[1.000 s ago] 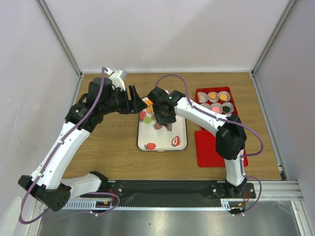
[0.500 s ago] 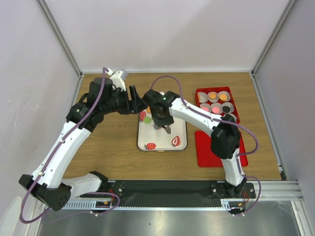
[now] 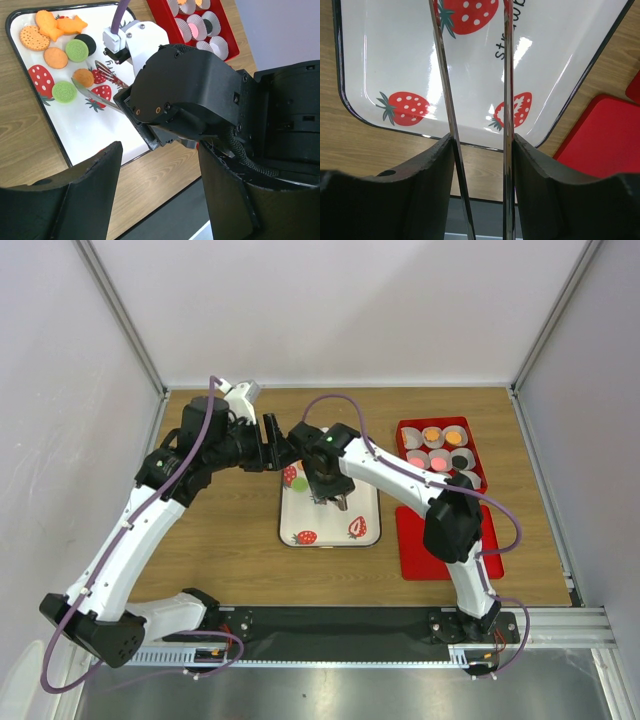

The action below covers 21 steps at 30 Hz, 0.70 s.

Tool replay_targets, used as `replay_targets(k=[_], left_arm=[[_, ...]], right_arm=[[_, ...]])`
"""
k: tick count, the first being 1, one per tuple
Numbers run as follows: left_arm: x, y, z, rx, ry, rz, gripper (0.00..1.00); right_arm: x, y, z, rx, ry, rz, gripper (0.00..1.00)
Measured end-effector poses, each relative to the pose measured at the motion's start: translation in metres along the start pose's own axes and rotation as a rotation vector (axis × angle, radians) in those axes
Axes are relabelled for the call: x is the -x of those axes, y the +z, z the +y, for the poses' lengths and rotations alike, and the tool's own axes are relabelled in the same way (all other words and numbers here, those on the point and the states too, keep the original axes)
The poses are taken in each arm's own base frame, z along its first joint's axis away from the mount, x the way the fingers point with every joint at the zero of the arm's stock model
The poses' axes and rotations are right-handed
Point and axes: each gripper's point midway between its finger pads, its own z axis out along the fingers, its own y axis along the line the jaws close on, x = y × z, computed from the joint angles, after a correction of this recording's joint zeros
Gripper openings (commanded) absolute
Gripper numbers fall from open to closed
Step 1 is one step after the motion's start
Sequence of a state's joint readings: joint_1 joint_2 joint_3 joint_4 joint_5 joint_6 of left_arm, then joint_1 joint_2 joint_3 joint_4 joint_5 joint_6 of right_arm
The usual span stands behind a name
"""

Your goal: Pack the cookies

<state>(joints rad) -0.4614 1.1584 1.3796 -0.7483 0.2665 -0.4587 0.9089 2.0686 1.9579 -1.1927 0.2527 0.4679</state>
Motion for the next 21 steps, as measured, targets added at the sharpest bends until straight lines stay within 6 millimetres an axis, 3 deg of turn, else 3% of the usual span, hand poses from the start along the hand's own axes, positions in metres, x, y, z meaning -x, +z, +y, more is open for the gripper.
replay_targets(k=[8,13,21], left_arm=[[-0.002,0.002,0.002,0.003,0.000,0.005,0.68],[-0.002,0.002,0.004,0.004,0.003,0.005,0.68],[-0.001,0.002,0.006,0.008,0.001,0.003,0.68]], right_arm=[[-0.002,0.000,-0.001,0.003,-0.001,0.010,0.46],[-0.001,0.000,-0.002,0.013,0.005,0.017,0.36],[0.005,0.003,-0.014,0.011,0.035,0.023,0.31]])
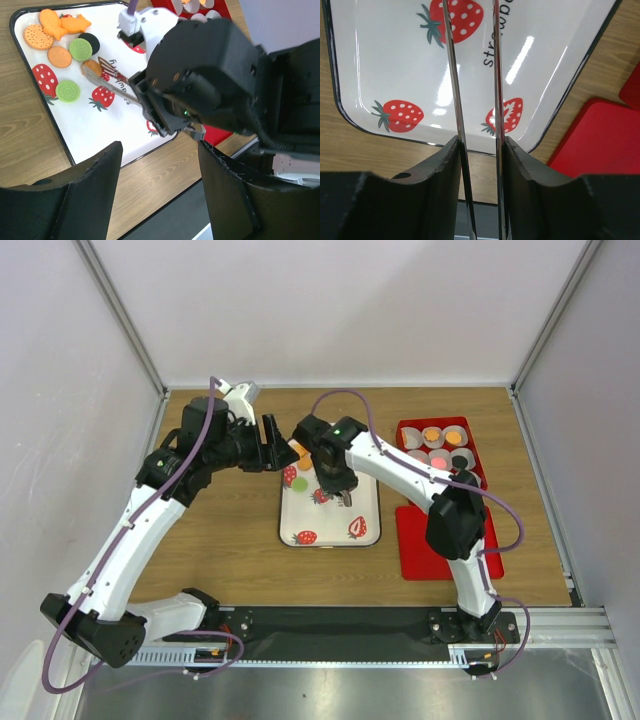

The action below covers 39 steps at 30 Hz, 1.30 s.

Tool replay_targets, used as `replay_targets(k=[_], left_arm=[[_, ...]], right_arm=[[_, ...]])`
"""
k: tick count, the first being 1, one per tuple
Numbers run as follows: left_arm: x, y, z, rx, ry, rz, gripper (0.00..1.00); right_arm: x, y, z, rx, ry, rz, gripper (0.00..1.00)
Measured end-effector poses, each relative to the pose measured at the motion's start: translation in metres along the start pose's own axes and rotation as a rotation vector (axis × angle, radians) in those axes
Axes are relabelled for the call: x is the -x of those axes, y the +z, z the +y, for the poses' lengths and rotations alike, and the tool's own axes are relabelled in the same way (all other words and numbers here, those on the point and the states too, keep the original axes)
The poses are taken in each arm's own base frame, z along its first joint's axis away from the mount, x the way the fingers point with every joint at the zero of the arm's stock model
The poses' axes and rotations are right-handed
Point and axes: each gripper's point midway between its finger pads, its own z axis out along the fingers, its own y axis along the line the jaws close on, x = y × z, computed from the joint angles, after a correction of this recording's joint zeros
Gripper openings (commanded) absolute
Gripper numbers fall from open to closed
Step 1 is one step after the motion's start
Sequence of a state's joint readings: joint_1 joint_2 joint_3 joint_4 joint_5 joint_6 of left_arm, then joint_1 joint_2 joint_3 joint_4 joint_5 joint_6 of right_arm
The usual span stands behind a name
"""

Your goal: Pack the cookies

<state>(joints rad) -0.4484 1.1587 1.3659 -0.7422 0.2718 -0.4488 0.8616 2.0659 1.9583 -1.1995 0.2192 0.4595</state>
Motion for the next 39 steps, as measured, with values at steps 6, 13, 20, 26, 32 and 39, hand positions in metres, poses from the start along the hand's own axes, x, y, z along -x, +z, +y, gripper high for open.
replay_targets(k=[6,13,20,26,32,39], left_arm=[[-0.002,0.001,0.001,-0.001,0.003,0.005,0.68],[-0.002,0.002,0.000,-0.012,0.003,0.008,0.68],[-0.003,0.005,-0.001,-0.022,0.002,0.014,0.68],[-0.008,0.008,0.001,-0.024,-0.001,0.027,0.68],[-0.012,0.009,0.001,-0.030,-0.005,0.042,0.68],[-0.015,0.011,0.002,-0.031,-0.006,0.046,0.68]], right_arm=[[0.007,-0.015,-0.015,-0.001,0.037,-0.026,0.31],[0.008,-0.054,-0.032,0.022,0.083,-0.093,0.31],[-0.002,-0.063,-0.042,0.020,0.106,-0.090,0.30],[-0.022,-0.050,-0.048,-0.009,0.103,-0.031,0.29],[-0.025,-0.052,-0.050,-0.009,0.112,-0.029,0.29],[-0.025,-0.064,-0.055,-0.003,0.134,-0.049,0.29]])
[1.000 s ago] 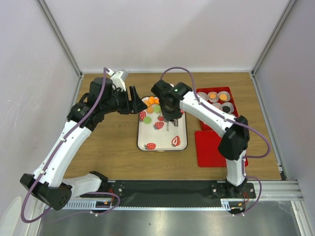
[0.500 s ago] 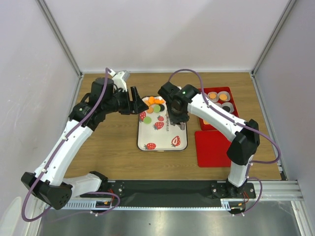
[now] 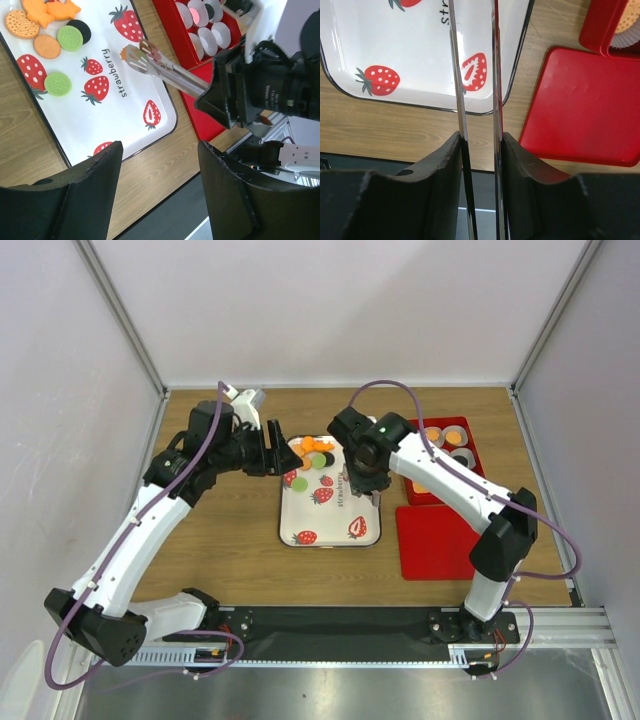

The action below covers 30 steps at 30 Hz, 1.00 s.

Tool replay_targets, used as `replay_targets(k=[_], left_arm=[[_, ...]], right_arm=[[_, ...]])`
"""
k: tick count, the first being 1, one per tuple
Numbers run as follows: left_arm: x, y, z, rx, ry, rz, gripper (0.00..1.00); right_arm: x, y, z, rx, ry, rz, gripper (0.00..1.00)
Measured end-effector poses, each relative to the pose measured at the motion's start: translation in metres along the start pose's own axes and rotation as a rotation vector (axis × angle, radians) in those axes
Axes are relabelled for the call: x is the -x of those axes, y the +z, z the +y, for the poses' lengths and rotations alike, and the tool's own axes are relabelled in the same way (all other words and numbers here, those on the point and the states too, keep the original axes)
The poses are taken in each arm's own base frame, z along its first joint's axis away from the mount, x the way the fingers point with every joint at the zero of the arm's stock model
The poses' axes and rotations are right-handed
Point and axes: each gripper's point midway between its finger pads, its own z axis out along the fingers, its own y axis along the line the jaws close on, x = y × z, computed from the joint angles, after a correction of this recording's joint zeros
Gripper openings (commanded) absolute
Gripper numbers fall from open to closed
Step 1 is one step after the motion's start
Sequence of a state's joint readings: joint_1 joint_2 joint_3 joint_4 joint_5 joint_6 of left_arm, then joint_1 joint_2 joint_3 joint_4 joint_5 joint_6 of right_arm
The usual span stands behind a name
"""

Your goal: Pack the cookies

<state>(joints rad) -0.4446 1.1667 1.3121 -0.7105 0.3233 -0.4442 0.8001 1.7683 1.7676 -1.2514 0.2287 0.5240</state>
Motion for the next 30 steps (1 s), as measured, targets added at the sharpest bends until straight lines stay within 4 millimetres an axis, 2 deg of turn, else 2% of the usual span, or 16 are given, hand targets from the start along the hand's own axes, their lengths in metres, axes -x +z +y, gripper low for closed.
replay_targets(k=[6,15,19,24,30], left_arm=[[-0.003,0.002,0.001,-0.003,-0.003,0.008,0.68],[-0.004,0.003,-0.002,-0.024,0.000,0.010,0.68],[-0.003,0.004,-0.003,-0.032,0.002,0.005,0.68],[-0.002,0.005,-0.005,-0.045,0.005,0.005,0.68],[-0.003,0.008,-0.005,-0.049,0.002,0.015,0.67]], right_arm=[[0.005,-0.011,-0.022,-0.026,0.049,-0.013,0.29],[0.016,-0.050,-0.085,-0.080,0.219,-0.116,0.30],[-0.001,-0.054,-0.117,-0.129,0.292,-0.114,0.31],[-0.031,-0.042,-0.153,-0.203,0.373,-0.053,0.31],[-0.046,-0.028,-0.172,-0.246,0.425,-0.011,0.31]])
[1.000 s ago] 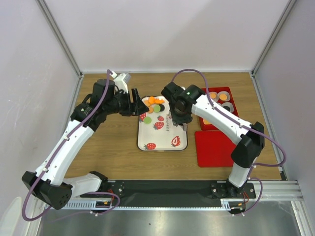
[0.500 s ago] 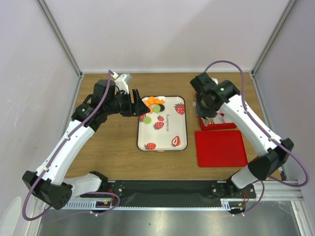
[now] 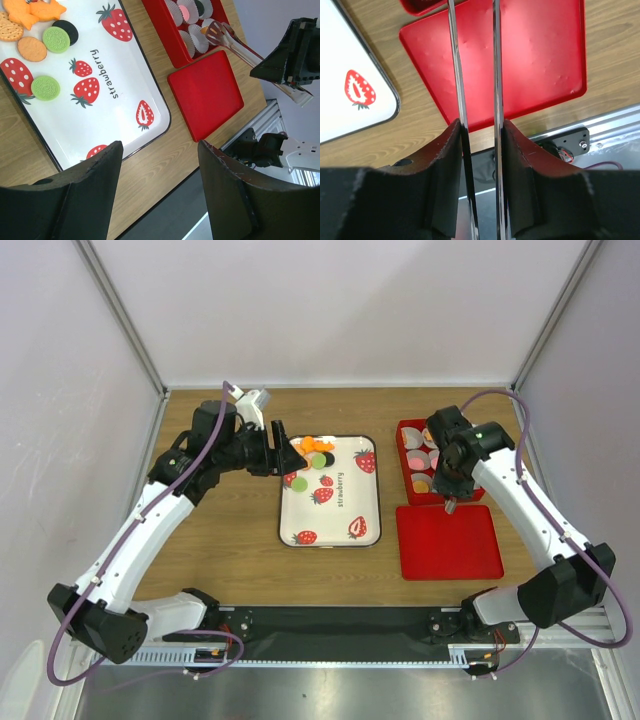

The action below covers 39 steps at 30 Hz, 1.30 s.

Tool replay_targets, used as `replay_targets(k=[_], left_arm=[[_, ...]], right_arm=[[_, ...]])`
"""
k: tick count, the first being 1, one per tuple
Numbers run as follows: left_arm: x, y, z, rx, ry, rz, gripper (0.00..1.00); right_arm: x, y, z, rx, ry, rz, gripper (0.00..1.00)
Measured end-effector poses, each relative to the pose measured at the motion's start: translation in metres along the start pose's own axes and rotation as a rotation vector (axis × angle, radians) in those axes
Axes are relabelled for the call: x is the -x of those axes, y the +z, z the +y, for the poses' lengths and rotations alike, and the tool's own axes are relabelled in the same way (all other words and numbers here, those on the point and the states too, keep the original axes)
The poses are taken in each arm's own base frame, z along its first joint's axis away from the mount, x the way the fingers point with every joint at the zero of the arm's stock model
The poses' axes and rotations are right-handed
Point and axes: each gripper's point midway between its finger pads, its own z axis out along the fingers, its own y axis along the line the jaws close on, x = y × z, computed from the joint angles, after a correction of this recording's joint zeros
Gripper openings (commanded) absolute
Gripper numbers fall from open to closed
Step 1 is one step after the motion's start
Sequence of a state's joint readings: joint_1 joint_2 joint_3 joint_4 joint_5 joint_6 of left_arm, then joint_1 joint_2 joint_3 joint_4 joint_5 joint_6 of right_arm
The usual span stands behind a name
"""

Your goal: Pack the cookies

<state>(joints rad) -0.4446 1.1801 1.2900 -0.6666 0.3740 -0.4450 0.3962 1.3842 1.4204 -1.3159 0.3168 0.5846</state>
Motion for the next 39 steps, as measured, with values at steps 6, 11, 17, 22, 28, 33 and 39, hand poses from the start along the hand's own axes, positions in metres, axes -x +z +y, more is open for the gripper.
replay_targets(k=[6,11,17,22,28,33,39], left_arm=[[0.000,0.001,0.001,0.002,-0.001,0.004,0.68],[-0.001,0.002,0.001,0.002,-0.001,0.004,0.68],[-0.001,0.002,0.001,0.003,-0.002,0.005,0.68],[-0.001,0.002,0.001,0.002,-0.002,0.006,0.68],[-0.001,0.002,0.001,0.002,-0.002,0.006,0.68],[-0.001,0.002,0.002,0.004,-0.003,0.005,0.68],[0.000,0.001,0.002,0.010,-0.010,0.000,0.68]], right_arm=[[0.004,0.011,-0.002,-0.004,0.029,-0.005,0.31],[0.008,0.016,-0.001,0.008,0.046,-0.015,0.32],[0.006,0.020,-0.001,0.005,0.044,-0.012,0.35],[0.006,0.020,-0.001,0.004,0.041,-0.010,0.39],[0.012,0.009,0.011,0.055,0.023,-0.018,0.45],[0.026,-0.015,0.071,0.163,-0.091,-0.075,0.49],[0.015,-0.004,0.159,0.253,-0.249,-0.053,0.52]])
